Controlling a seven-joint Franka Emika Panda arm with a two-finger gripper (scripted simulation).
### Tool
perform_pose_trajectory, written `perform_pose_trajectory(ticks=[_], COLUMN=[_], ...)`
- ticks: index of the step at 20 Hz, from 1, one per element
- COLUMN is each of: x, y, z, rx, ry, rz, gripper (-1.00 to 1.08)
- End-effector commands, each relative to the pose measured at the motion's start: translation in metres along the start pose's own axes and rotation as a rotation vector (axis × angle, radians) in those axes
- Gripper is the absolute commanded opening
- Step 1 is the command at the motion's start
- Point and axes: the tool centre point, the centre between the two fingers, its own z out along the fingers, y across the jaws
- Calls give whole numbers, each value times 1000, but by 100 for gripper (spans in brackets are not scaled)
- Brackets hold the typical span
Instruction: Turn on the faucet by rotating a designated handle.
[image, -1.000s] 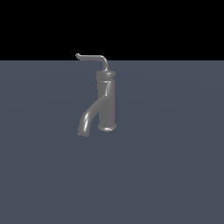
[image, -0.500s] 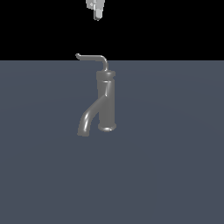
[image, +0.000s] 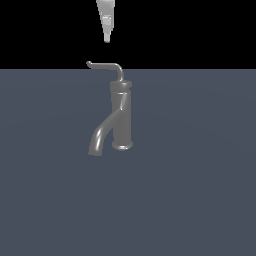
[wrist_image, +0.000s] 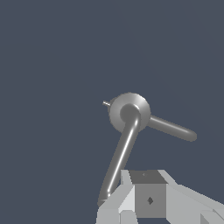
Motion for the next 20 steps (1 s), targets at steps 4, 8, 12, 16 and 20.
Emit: perform_pose_trajectory(ticks=[4,8,12,16,20], x=[-9,-15,-21,-25,-27], y=[-24,-39,-51,-58,-63], z=[22,37,49,58,64], rx=[6,13,20,26,30], ry=[21,37,50,60,65], rz=[132,217,282,328,355], gripper=[-100,-100,-100,-100,-100])
